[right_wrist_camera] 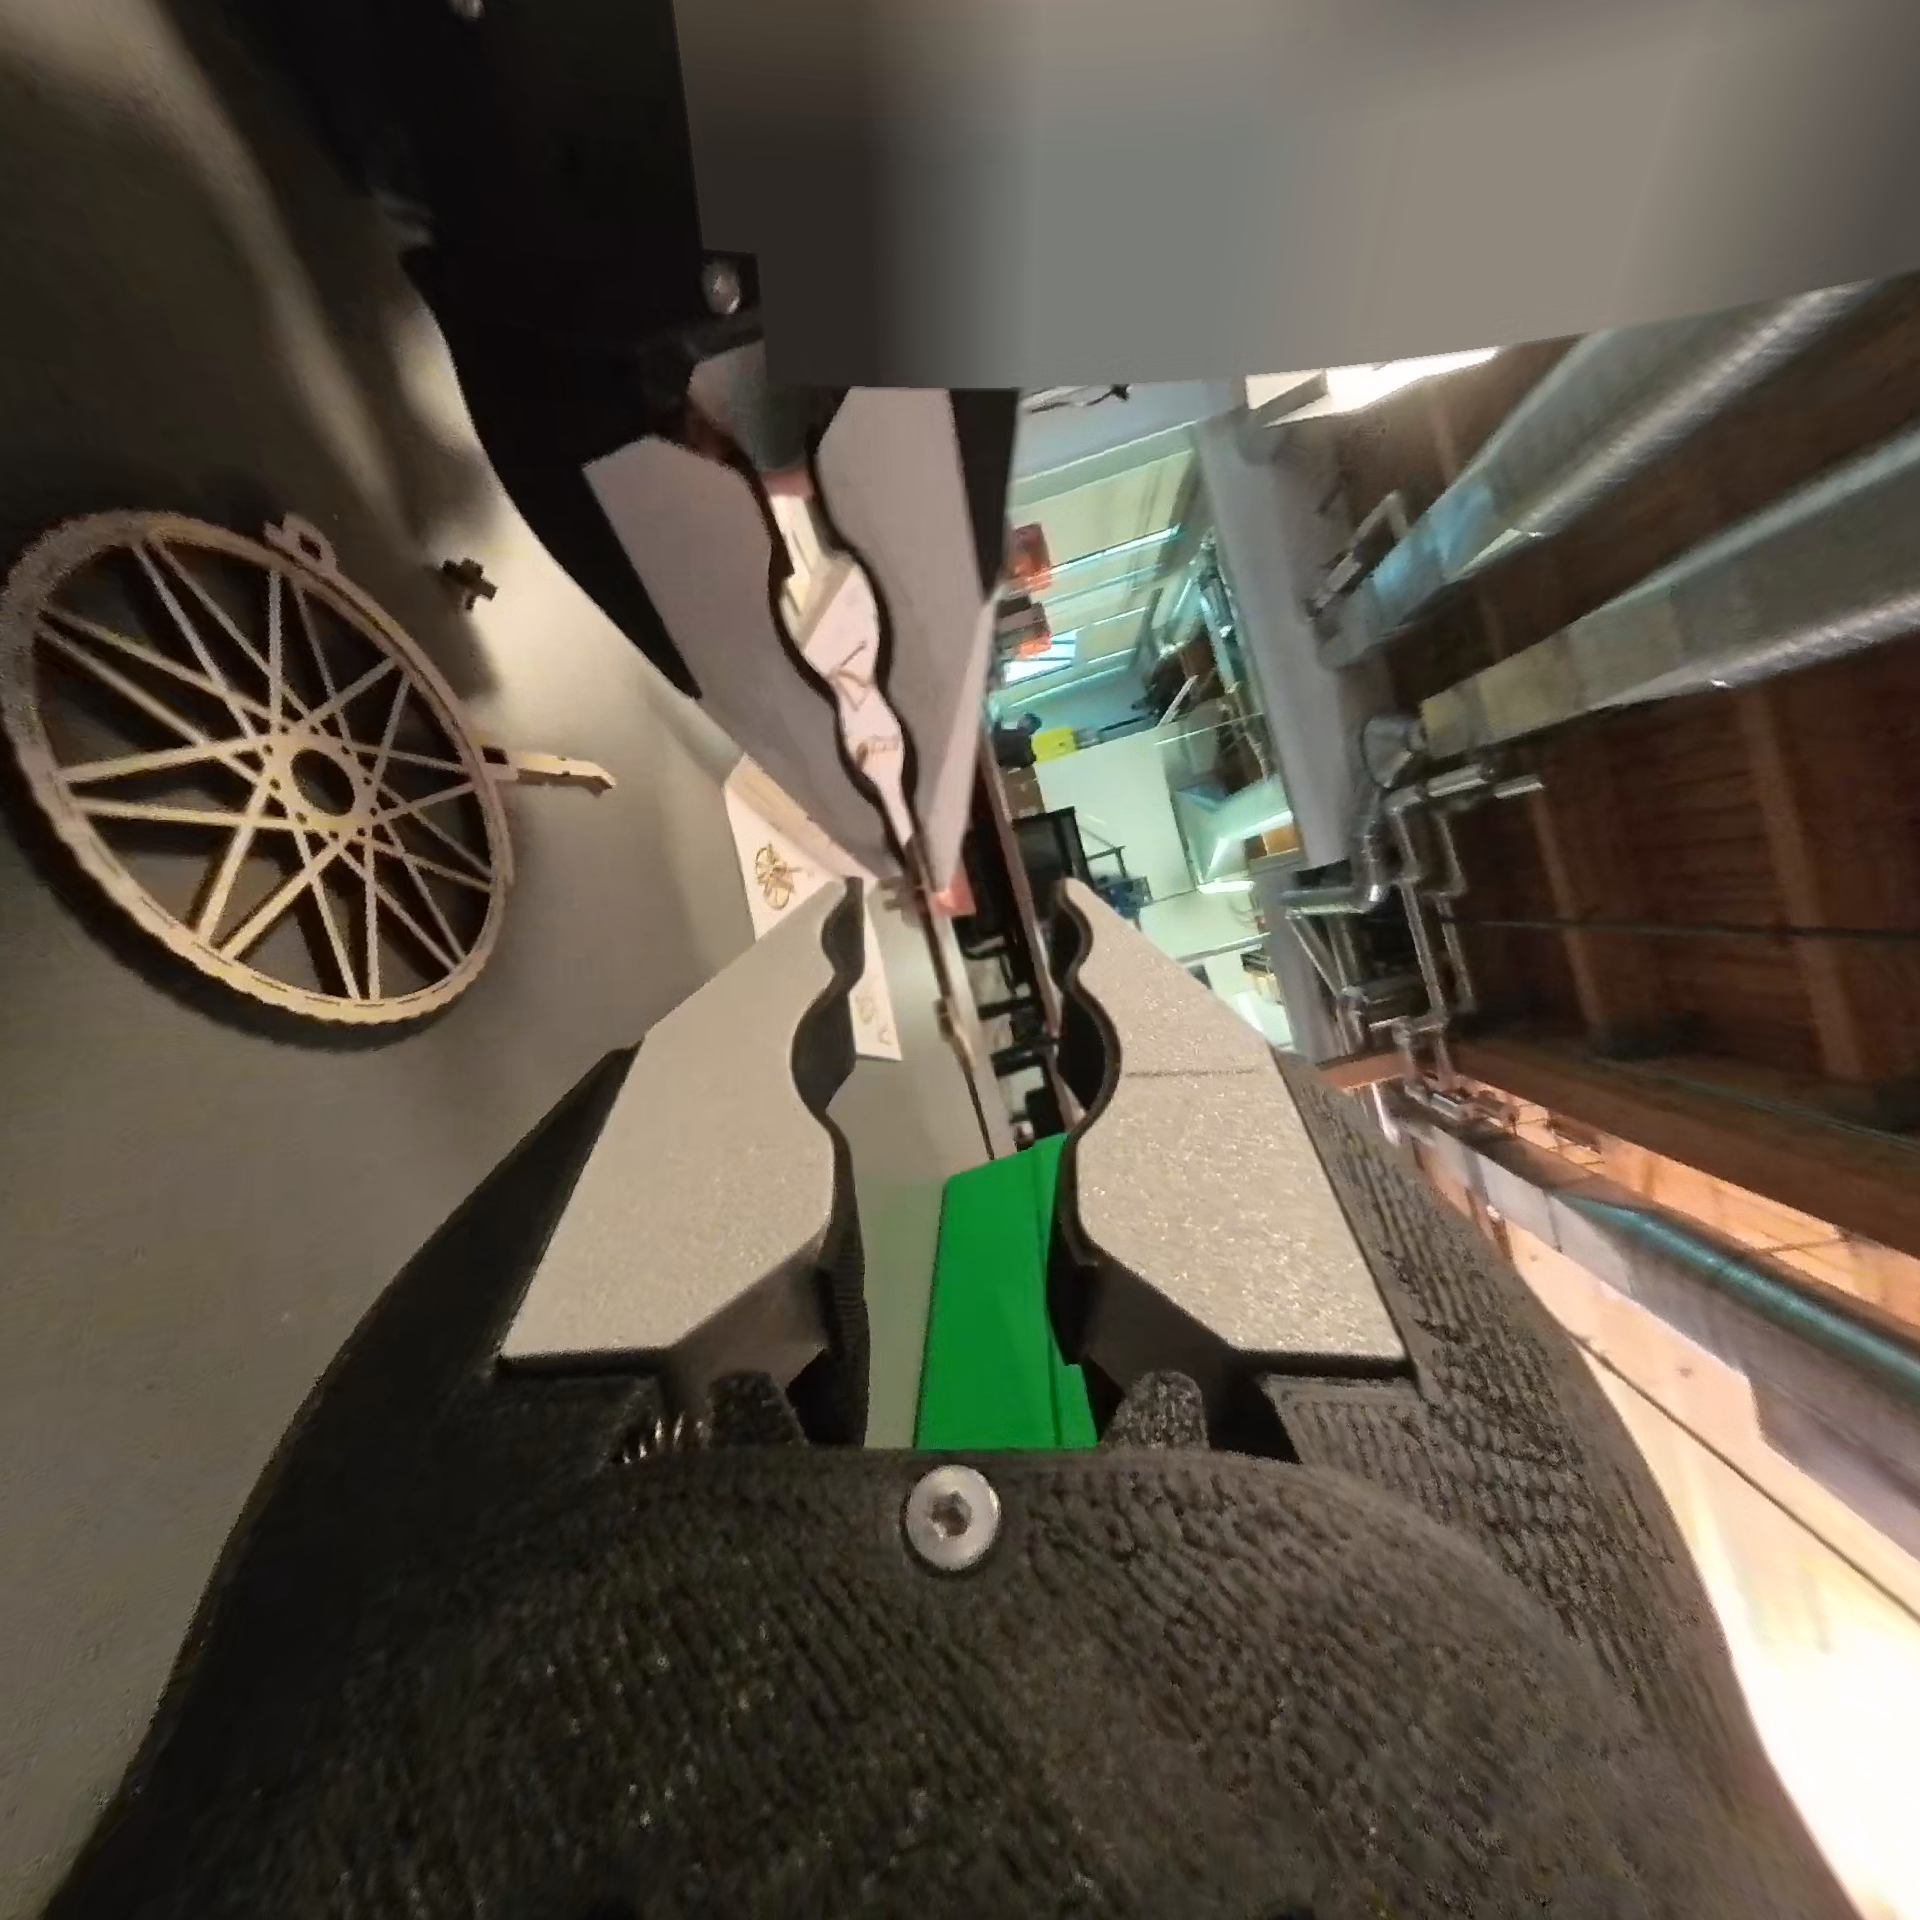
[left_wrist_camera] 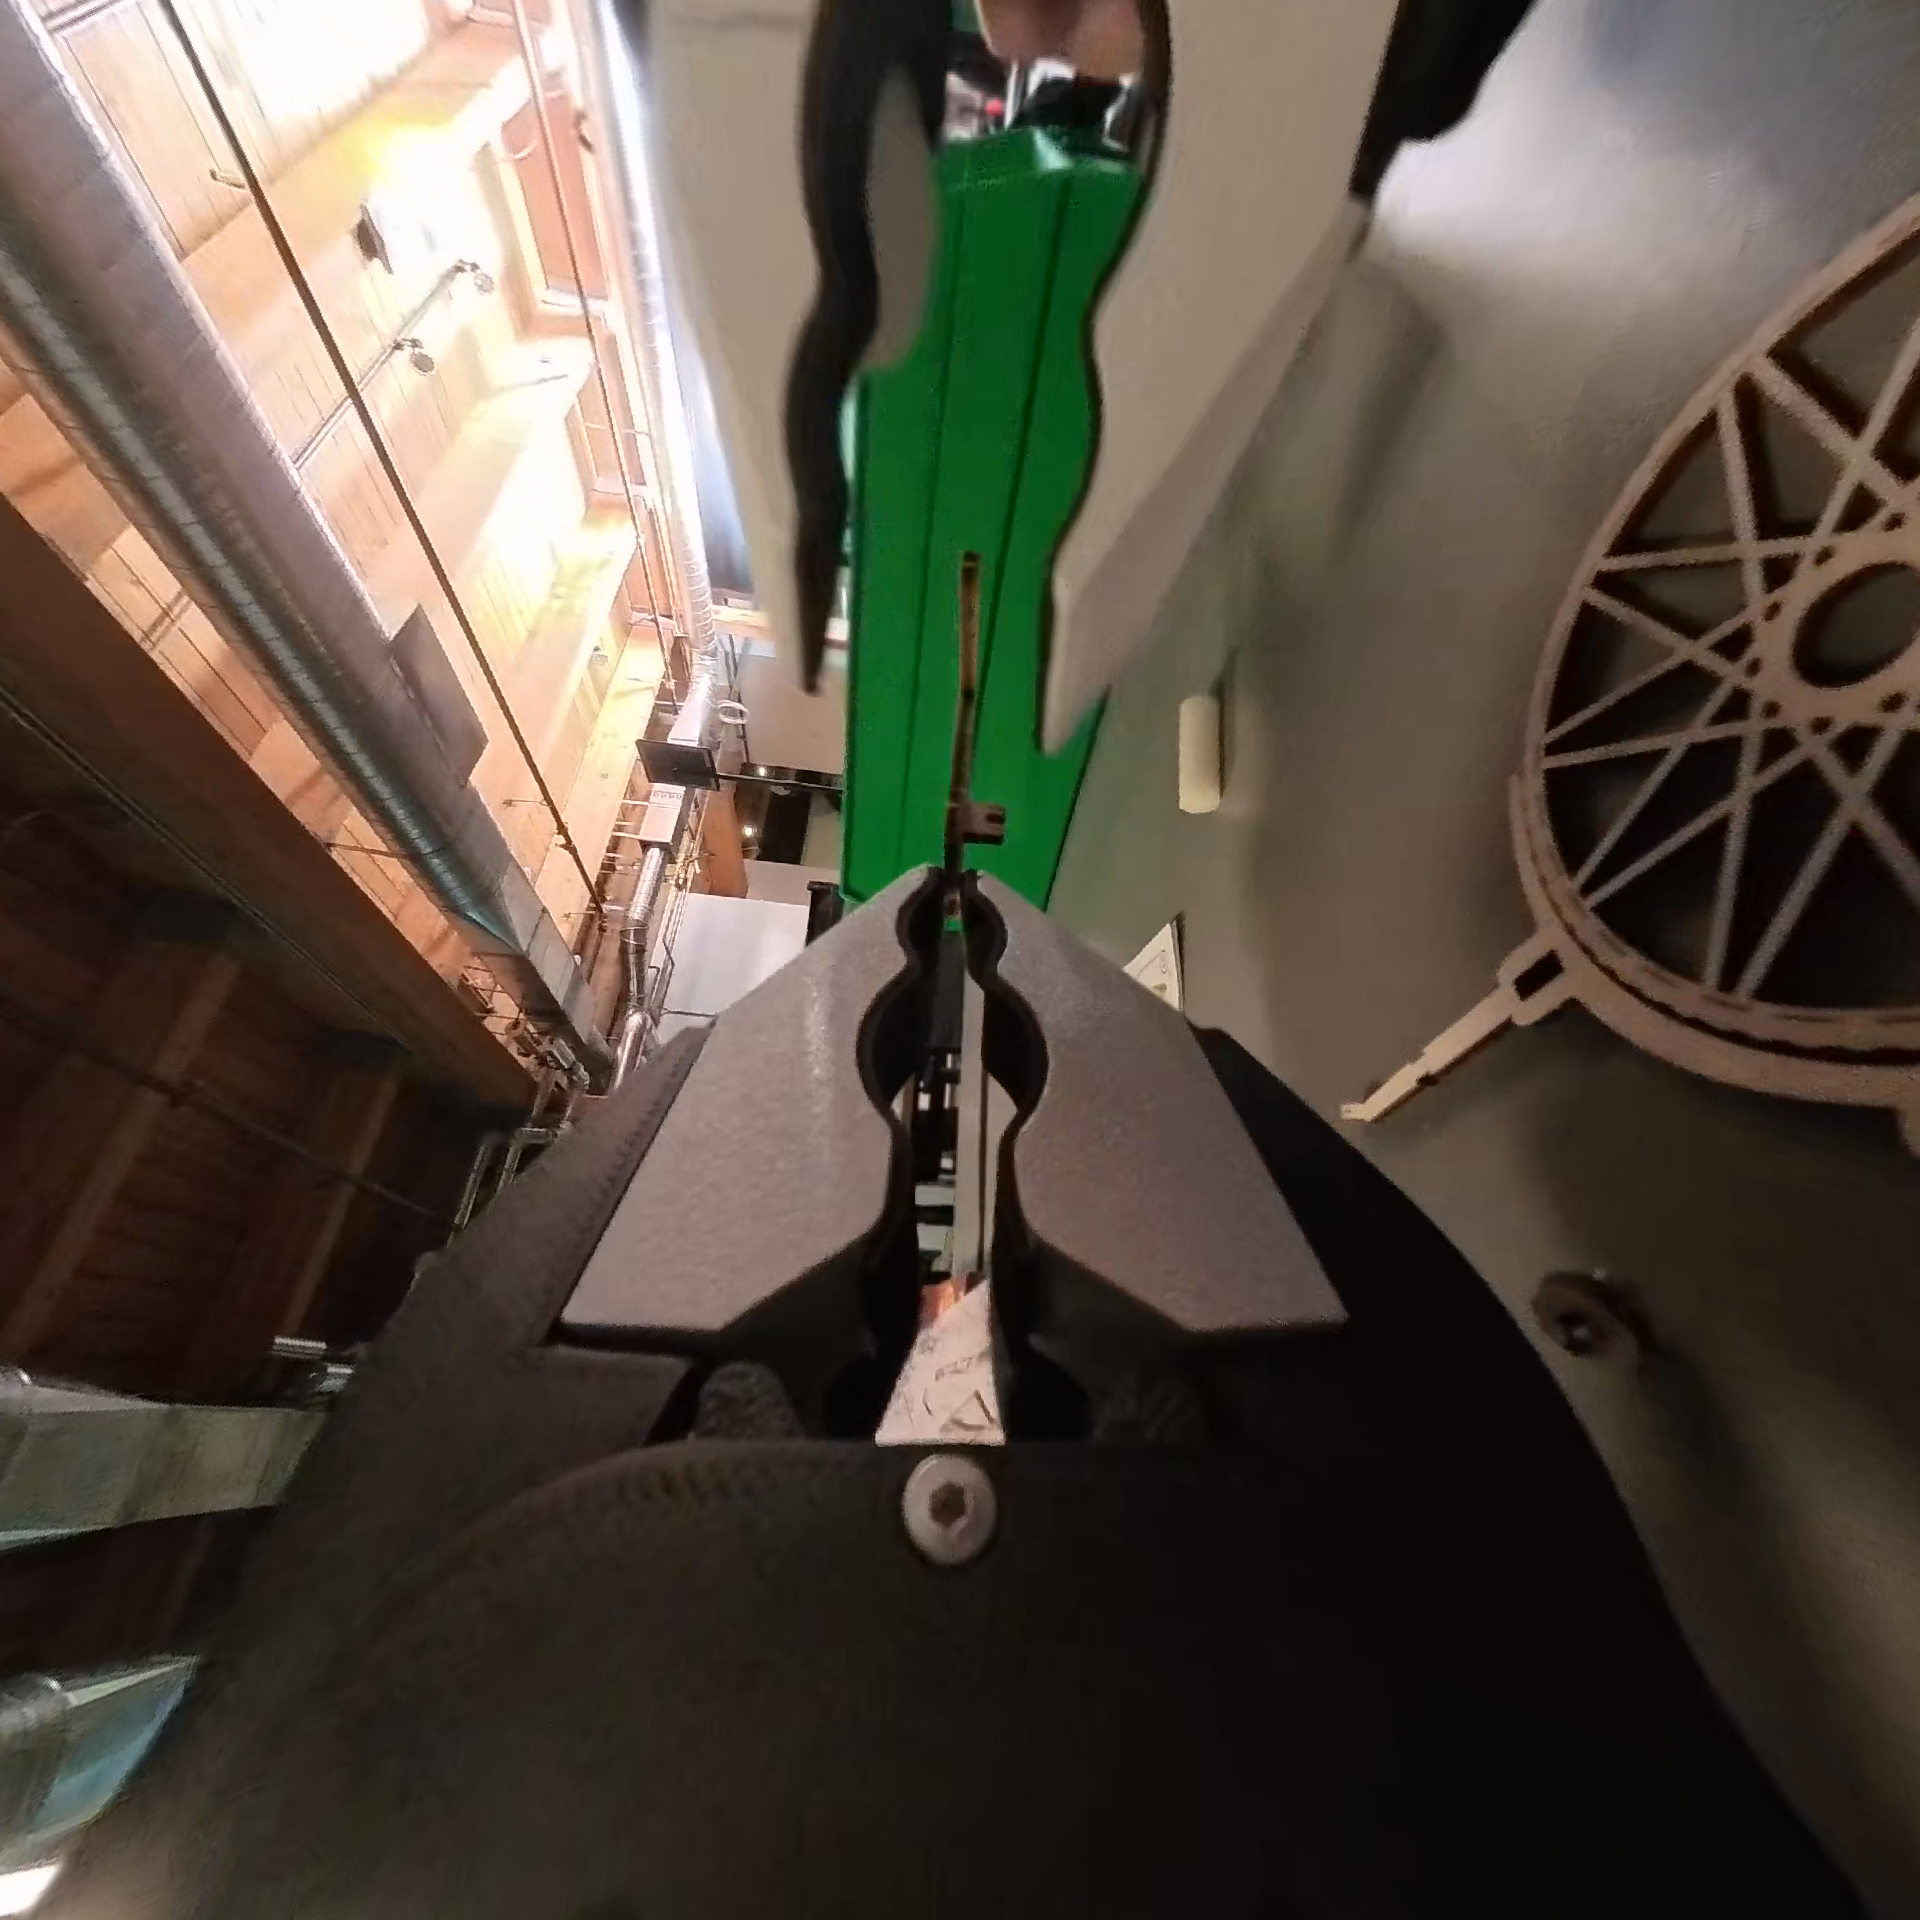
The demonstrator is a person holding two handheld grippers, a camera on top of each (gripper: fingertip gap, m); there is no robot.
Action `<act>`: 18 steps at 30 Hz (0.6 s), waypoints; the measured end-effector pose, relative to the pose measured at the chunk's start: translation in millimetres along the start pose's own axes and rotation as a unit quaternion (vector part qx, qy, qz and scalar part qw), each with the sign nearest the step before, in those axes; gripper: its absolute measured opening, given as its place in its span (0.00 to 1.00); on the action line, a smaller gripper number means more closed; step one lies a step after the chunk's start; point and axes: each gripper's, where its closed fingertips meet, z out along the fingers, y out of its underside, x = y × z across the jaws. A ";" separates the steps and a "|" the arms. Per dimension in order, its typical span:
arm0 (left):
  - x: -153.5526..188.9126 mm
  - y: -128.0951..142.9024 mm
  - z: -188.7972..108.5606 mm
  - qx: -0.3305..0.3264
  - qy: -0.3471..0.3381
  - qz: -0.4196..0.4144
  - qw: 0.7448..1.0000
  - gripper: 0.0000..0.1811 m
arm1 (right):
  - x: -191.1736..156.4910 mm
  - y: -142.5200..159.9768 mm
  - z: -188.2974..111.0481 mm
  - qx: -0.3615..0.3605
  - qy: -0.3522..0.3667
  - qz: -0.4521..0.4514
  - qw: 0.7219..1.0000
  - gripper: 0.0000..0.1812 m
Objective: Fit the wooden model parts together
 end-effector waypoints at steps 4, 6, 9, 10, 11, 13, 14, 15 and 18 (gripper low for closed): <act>4.7 19.5 -5.4 -0.025 0.013 0.037 0.999 0.01 | 26.1 9.9 -12.7 0.015 0.015 0.166 0.986 0.19; 6.9 29.7 -7.3 -0.034 0.018 0.051 0.998 0.01 | 18.7 36.3 -6.3 -0.027 -0.051 0.278 0.959 0.18; 15.2 33.1 -5.5 -0.035 0.035 0.076 0.996 0.01 | -22.7 72.0 6.8 -0.144 -0.197 0.328 0.913 0.19; 17.5 32.4 -5.0 -0.035 0.038 0.086 0.995 0.01 | -32.2 79.1 9.8 -0.172 -0.228 0.325 0.902 0.18; 19.5 30.2 -5.1 -0.031 0.041 0.094 0.994 0.01 | -41.0 84.1 11.6 -0.195 -0.258 0.322 0.890 0.17; 22.2 28.6 -5.5 -0.029 0.044 0.105 0.993 0.01 | -48.6 92.3 15.9 -0.223 -0.286 0.330 0.872 0.12; 23.5 28.4 -5.4 -0.029 0.047 0.107 0.993 0.01 | -49.4 93.1 17.9 -0.226 -0.295 0.345 0.862 0.10; 24.8 28.1 -5.3 -0.028 0.050 0.107 0.993 0.01 | -50.2 94.0 19.2 -0.228 -0.301 0.359 0.854 0.10; 29.5 26.5 -4.3 -0.025 0.061 0.101 0.993 0.01 | -51.2 95.8 16.9 -0.248 -0.319 0.397 0.824 0.04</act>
